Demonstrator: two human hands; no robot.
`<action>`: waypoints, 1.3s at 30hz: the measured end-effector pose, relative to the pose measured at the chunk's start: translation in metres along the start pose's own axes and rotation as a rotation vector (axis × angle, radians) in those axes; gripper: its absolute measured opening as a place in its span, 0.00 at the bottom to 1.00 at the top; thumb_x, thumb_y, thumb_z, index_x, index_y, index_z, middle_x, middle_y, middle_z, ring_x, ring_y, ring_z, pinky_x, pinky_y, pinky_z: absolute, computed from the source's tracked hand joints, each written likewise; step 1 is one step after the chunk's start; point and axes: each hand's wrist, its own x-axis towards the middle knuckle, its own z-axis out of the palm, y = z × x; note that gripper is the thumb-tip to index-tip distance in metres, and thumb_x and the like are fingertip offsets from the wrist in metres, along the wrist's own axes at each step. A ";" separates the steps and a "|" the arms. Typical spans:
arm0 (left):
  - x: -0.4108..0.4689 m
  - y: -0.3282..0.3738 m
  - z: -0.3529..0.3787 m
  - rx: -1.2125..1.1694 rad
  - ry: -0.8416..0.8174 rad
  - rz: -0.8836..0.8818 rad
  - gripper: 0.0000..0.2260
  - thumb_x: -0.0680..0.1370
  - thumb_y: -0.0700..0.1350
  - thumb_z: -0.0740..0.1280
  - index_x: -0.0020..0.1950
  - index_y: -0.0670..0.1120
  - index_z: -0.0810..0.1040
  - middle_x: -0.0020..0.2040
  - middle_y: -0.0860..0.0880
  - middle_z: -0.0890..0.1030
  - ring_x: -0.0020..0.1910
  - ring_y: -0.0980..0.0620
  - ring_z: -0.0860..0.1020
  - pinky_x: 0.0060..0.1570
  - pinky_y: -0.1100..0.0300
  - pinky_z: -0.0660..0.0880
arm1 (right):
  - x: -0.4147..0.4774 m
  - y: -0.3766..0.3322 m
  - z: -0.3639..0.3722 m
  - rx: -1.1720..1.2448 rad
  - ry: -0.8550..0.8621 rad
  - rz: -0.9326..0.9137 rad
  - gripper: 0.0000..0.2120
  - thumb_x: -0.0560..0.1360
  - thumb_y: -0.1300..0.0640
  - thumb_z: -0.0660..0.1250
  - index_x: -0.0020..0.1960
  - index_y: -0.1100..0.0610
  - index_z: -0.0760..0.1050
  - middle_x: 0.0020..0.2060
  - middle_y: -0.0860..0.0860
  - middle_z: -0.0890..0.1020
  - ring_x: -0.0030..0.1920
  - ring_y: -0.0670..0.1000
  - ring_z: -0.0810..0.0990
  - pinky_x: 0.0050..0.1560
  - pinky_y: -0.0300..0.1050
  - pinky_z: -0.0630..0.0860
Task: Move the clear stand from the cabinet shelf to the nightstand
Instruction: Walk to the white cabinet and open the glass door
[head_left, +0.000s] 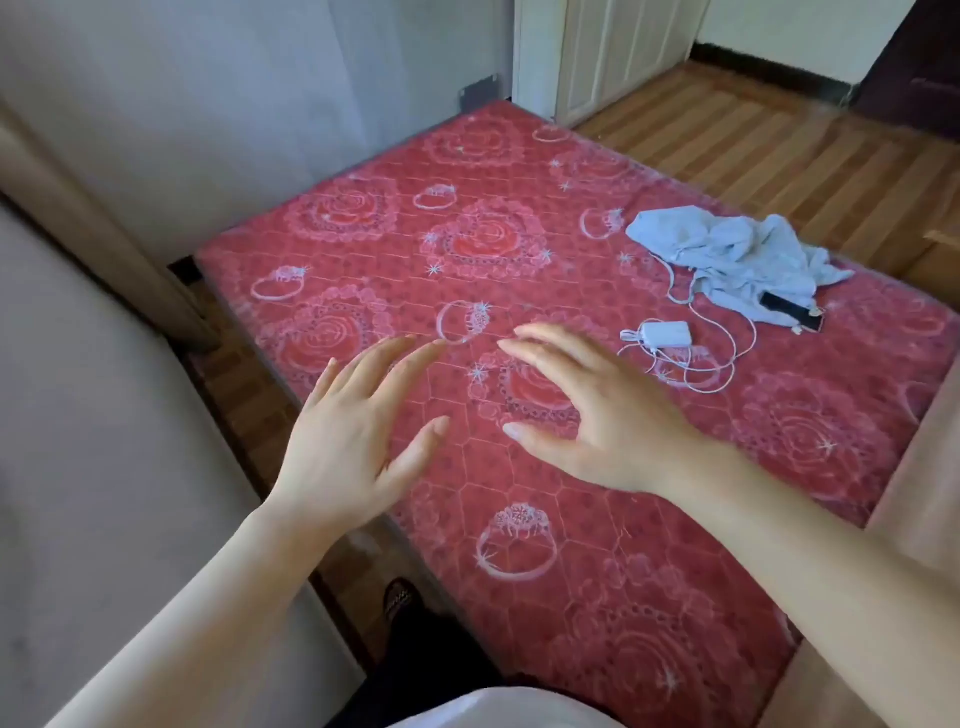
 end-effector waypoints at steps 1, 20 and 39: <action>0.002 -0.005 -0.003 -0.014 0.010 -0.008 0.26 0.76 0.62 0.51 0.72 0.55 0.60 0.69 0.51 0.68 0.69 0.50 0.65 0.67 0.40 0.62 | 0.007 -0.001 0.004 0.009 -0.004 -0.007 0.30 0.72 0.38 0.61 0.71 0.46 0.60 0.71 0.44 0.63 0.69 0.46 0.63 0.60 0.45 0.67; 0.164 -0.223 -0.039 -0.040 -0.078 0.197 0.25 0.76 0.61 0.51 0.70 0.52 0.64 0.67 0.50 0.71 0.67 0.49 0.68 0.67 0.41 0.63 | 0.234 -0.028 0.063 -0.003 -0.048 0.201 0.29 0.72 0.39 0.62 0.71 0.45 0.60 0.70 0.40 0.62 0.68 0.42 0.63 0.61 0.44 0.66; 0.189 -0.340 -0.048 -0.117 -0.140 -0.023 0.25 0.76 0.62 0.52 0.71 0.54 0.61 0.69 0.53 0.68 0.68 0.51 0.67 0.65 0.39 0.63 | 0.375 -0.031 0.108 0.109 -0.180 0.174 0.32 0.73 0.37 0.60 0.73 0.43 0.54 0.72 0.39 0.57 0.70 0.42 0.57 0.63 0.40 0.57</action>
